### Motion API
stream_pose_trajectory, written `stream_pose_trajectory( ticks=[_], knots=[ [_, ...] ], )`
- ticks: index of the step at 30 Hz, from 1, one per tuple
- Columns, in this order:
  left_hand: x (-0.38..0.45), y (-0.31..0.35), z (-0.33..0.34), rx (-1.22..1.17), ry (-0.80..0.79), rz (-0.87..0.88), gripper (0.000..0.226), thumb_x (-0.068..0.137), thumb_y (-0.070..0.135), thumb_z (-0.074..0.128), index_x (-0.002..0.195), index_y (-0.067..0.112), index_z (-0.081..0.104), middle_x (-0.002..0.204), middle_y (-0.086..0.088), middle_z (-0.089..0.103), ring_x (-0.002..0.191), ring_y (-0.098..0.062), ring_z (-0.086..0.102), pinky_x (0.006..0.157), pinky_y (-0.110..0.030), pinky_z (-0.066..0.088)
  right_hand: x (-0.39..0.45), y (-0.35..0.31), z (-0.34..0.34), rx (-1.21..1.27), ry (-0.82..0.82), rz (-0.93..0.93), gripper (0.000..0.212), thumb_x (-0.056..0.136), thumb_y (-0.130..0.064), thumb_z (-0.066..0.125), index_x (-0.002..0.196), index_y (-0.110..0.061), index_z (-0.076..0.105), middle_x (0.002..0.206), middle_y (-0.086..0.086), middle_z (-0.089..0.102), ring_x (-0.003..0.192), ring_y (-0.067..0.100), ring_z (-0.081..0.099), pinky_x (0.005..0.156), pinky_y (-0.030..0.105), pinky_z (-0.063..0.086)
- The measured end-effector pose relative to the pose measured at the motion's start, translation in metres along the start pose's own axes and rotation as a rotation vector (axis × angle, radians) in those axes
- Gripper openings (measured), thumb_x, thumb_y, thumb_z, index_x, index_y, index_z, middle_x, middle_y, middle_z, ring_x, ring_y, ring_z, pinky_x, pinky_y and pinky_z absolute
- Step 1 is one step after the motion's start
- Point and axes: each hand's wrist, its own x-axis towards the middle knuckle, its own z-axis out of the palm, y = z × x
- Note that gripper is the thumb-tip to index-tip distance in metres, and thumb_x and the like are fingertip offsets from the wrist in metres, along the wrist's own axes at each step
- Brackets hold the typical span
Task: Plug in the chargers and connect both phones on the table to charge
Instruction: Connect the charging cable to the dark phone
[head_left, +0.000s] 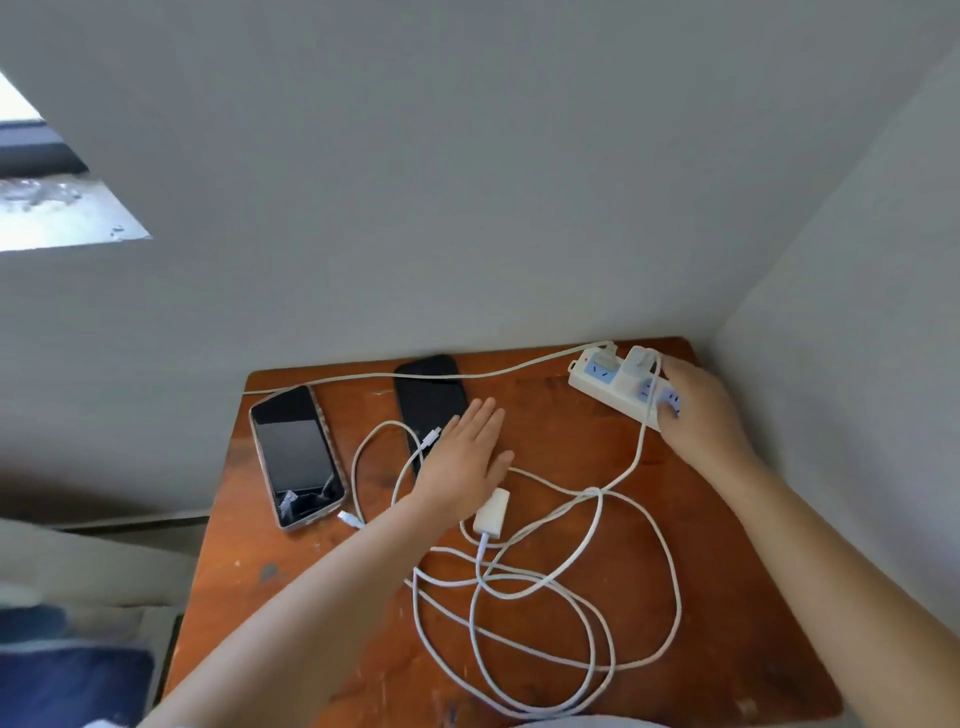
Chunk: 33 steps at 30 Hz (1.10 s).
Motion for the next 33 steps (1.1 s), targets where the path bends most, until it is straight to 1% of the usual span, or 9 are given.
stream_pose_trajectory(
  ticks=[5,8,13,16,19,23,28,31,33],
  knots=[
    [-0.074,-0.047,-0.001,-0.049,0.069,-0.085,0.055,0.093,0.041,0.030,0.141,0.026,0.008,0.144,0.015,-0.008,0.128,0.000,-0.020,0.105,-0.020,-0.011,-0.075,-0.017,0.023,0.082,0.103,-0.032,0.038,0.082,0.007,0.060,0.119,0.006,0.052,0.125,0.027,0.054,0.122,0.040,0.046,0.097,0.042,0.040],
    [-0.119,-0.070,-0.004,-0.002,0.048,-0.048,0.070,0.083,0.063,0.004,0.140,0.023,0.015,0.143,0.011,-0.001,0.134,-0.012,-0.012,0.105,-0.018,-0.018,-0.112,-0.038,0.039,0.093,0.113,-0.051,0.027,0.078,0.008,0.064,0.105,0.007,0.062,0.112,0.027,0.063,0.109,0.042,0.056,0.089,0.038,0.038],
    [-0.162,-0.108,-0.001,0.060,-0.053,-0.051,0.096,0.066,0.072,-0.024,0.140,0.021,0.009,0.149,0.000,0.004,0.132,-0.020,-0.013,0.099,-0.013,-0.027,-0.152,-0.085,0.067,-0.012,0.185,-0.107,0.038,0.079,-0.022,0.044,0.087,0.005,0.070,0.093,0.023,0.072,0.094,0.041,0.065,0.084,0.058,0.047],
    [-0.173,-0.127,0.004,0.141,-0.146,-0.075,0.101,0.053,0.071,-0.035,0.139,0.025,-0.009,0.148,0.006,-0.013,0.128,-0.012,-0.026,0.104,-0.026,-0.023,-0.162,-0.113,0.085,-0.103,0.205,-0.096,0.024,0.075,-0.014,0.054,0.084,0.000,0.071,0.088,0.019,0.074,0.091,0.040,0.067,0.084,0.068,0.041],
    [-0.173,-0.135,0.008,0.167,-0.148,-0.058,0.089,0.062,0.068,-0.028,0.139,0.026,-0.012,0.152,0.006,-0.010,0.127,-0.009,-0.027,0.105,-0.031,-0.022,-0.169,-0.141,0.105,-0.140,0.160,-0.143,0.015,0.068,-0.004,0.069,0.082,-0.003,0.072,0.085,0.015,0.075,0.088,0.035,0.068,0.084,0.063,0.044],
    [-0.175,-0.137,0.011,0.157,-0.116,-0.029,0.082,0.070,0.067,-0.022,0.140,0.026,-0.008,0.153,0.006,-0.004,0.127,-0.007,-0.024,0.103,-0.030,-0.024,-0.175,-0.168,0.125,-0.199,0.018,-0.162,0.028,0.054,-0.009,0.086,0.079,-0.009,0.073,0.078,0.007,0.076,0.076,0.027,0.071,0.072,0.047,0.055],
    [-0.175,-0.142,0.015,0.146,-0.092,-0.027,0.063,0.088,0.058,0.008,0.140,0.027,-0.007,0.154,0.006,-0.003,0.127,-0.007,-0.024,0.103,-0.030,-0.025,-0.176,-0.173,0.137,-0.351,-0.196,-0.040,0.014,0.077,-0.014,0.070,0.091,-0.014,0.071,0.090,0.004,0.073,0.089,0.023,0.066,0.086,0.040,0.047],
    [-0.174,-0.142,0.016,0.137,-0.093,-0.025,0.064,0.088,0.059,0.009,0.141,0.027,-0.006,0.154,0.006,-0.003,0.126,-0.005,-0.023,0.102,-0.029,-0.025,-0.173,-0.169,0.130,-0.323,-0.149,-0.153,0.021,0.052,-0.006,0.087,0.055,-0.015,0.069,0.049,0.000,0.066,0.050,0.016,0.064,0.060,0.034,0.056],
    [-0.173,-0.143,0.016,0.140,-0.097,-0.021,0.064,0.088,0.059,0.010,0.141,0.027,-0.005,0.154,0.006,-0.002,0.126,-0.005,-0.023,0.102,-0.029,-0.025,-0.174,-0.168,0.126,-0.312,-0.136,-0.209,0.025,0.047,-0.007,0.090,0.049,-0.016,0.066,0.040,0.000,0.061,0.040,0.014,0.060,0.051,0.031,0.055]
  ],
)
